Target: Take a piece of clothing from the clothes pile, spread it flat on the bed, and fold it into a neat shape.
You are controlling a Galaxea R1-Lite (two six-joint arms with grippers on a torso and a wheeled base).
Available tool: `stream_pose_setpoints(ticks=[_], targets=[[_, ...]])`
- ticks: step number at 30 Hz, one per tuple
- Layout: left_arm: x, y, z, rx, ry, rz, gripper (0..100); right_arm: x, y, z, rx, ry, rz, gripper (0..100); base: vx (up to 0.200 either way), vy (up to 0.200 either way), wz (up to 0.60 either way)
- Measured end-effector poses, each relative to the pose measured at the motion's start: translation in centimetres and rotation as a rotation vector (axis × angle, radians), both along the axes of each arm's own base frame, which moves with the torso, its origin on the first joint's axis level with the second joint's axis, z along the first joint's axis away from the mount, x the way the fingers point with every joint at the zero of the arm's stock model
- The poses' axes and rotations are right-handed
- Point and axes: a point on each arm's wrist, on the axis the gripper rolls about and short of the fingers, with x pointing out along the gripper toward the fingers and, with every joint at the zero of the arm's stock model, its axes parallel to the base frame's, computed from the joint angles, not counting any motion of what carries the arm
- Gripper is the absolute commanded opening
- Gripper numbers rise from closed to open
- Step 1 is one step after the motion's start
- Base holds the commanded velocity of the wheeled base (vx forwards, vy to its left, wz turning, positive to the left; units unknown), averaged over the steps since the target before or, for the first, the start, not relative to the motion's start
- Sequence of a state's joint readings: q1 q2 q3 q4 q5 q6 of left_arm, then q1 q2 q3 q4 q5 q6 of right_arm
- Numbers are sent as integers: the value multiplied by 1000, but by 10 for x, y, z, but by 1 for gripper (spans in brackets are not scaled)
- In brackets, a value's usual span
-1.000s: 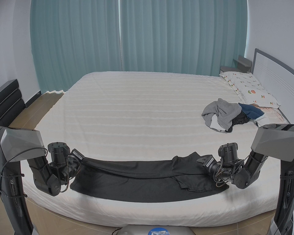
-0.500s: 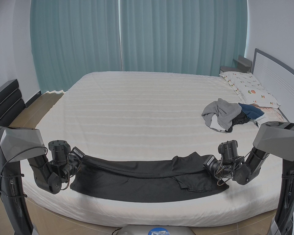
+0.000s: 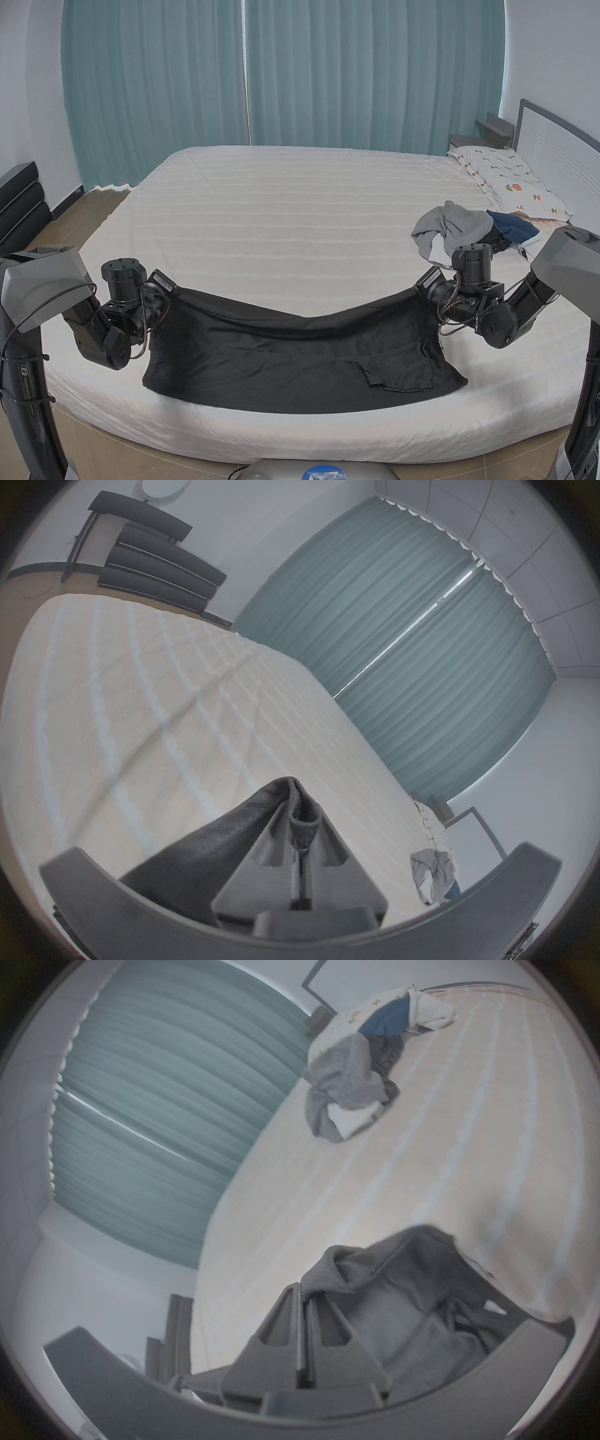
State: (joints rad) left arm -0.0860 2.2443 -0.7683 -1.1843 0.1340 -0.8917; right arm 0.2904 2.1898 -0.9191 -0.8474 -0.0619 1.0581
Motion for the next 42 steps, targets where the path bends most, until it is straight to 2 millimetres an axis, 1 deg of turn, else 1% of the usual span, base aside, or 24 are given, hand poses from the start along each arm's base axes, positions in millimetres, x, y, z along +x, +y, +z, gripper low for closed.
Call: stream_pose_setpoints(ticks=[3, 5, 8, 11, 14, 18, 21, 27, 35, 36, 38, 39, 42], targets=[[5, 1, 1, -6, -20, 3, 0, 3, 1, 2, 25, -54, -17, 0, 0, 0, 0], [7, 1, -2, -9, -16, 5, 0, 0, 0, -5, 19, -38, -18, 0, 0, 0, 0], [6, 2, -13, -8, 15, 8, 0, -9, -3, -20, -18, 16, -8, 0, 0, 0, 0], [-2, 5, -25, -3, 63, 14, 0, -20, -5, -32, -56, 68, 7, 0, 0, 0, 0], [-14, 8, -37, 6, 107, 5, 0, -31, -8, -43, -84, 114, 24, 0, 0, 0, 0], [-28, 10, -45, 42, 124, -36, 0, -41, -10, -52, -91, 148, 51, 0, 0, 0, 0], [-33, 10, -50, 86, 120, -67, 0, -46, -12, -56, -87, 153, 67, 0, 0, 0, 0], [-41, 13, -69, 140, 179, -89, 0, -55, -14, -64, -91, 175, 81, 0, 0, 0, 0], [-43, 16, -86, 161, 208, -91, 0, -59, -14, -68, -97, 195, 83, 0, 0, 0, 0], [-43, 16, -86, 161, 210, -91, 100, -59, -15, -68, -97, 196, 83, 0, 0, 0, 0], [-44, 17, -88, 160, 215, -90, 100, -60, -15, -69, -99, 198, 84, 0, 0, 0, 0], [-43, 17, -88, 160, 215, -88, 100, -60, -15, -69, -99, 198, 84, 100, 0, 0, 0], [-43, 17, -88, 160, 213, -84, 100, -60, -15, -68, -97, 195, 84, 100, 0, 0, 0]])
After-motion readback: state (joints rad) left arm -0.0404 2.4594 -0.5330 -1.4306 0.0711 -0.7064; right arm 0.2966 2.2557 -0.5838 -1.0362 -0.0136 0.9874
